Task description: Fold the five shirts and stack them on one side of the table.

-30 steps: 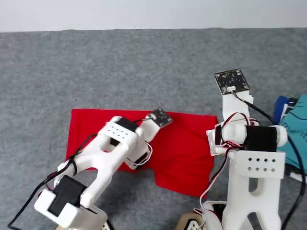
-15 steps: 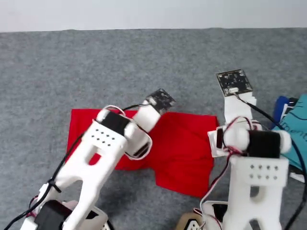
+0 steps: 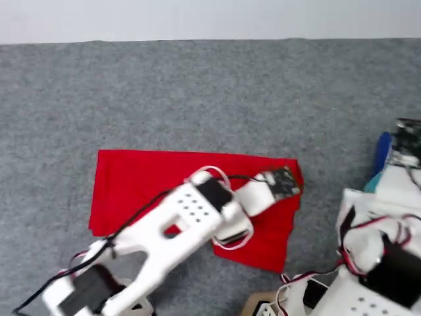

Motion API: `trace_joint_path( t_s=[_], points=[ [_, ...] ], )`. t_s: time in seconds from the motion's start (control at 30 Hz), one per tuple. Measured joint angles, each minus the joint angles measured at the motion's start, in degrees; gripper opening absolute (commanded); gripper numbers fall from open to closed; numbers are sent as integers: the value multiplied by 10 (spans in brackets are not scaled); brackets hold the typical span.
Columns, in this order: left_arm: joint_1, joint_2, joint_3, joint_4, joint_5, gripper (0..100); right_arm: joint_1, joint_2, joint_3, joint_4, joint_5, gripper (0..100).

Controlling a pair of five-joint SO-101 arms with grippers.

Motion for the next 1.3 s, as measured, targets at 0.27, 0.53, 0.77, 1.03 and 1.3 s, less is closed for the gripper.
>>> trace_joint_path(
  t_s=[0.27, 0.53, 0.77, 1.03, 1.3],
  points=[
    [107, 160, -110, 0, 0, 120, 21, -10, 0, 0, 0, 213],
    [135, 275, -166, -3, -15, 118, 25, -13, 0, 0, 0, 213],
    [125, 301, -187, -3, -37, 8, 25, -13, 13, 0, 0, 213],
    [124, 295, -188, 18, -39, 6, 25, -13, 23, -4, 0, 212],
    [31, 240, -201, 29, -87, 6, 25, -13, 26, -8, 0, 212]
  ],
)
